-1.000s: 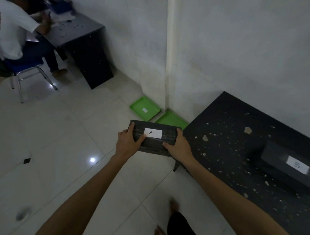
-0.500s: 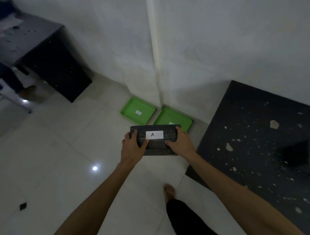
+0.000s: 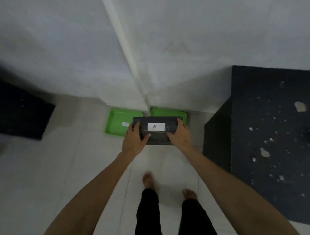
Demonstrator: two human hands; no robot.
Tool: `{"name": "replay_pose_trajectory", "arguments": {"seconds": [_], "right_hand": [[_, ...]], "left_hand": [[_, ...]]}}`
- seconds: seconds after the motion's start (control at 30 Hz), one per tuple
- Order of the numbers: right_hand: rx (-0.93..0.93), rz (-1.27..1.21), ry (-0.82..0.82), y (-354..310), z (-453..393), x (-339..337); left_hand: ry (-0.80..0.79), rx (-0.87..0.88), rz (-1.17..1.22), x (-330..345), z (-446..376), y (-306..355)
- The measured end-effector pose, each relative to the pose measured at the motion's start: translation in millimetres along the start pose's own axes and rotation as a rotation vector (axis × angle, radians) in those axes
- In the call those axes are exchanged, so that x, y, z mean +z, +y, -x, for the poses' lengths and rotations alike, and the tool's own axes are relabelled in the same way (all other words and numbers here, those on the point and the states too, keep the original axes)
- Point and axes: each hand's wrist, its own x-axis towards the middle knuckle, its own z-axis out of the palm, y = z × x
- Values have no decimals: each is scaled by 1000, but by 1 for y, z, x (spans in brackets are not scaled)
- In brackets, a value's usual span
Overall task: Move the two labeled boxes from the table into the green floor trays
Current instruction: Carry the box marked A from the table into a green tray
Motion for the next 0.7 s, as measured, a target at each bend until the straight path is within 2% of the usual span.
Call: {"name": "replay_pose_trajectory", "arguments": {"seconds": [0.23,0.43,0.7], "right_hand": [[133,-103,80,26,-122,66],[168,-123,129,115,-264,145],[90,-90,99,233,-447,241]], "left_hand": [[-85,133,-66,64,-157,-43],[-134,163,9,197,-290,-85],[-64,187,126,366,-425,-152]]}}
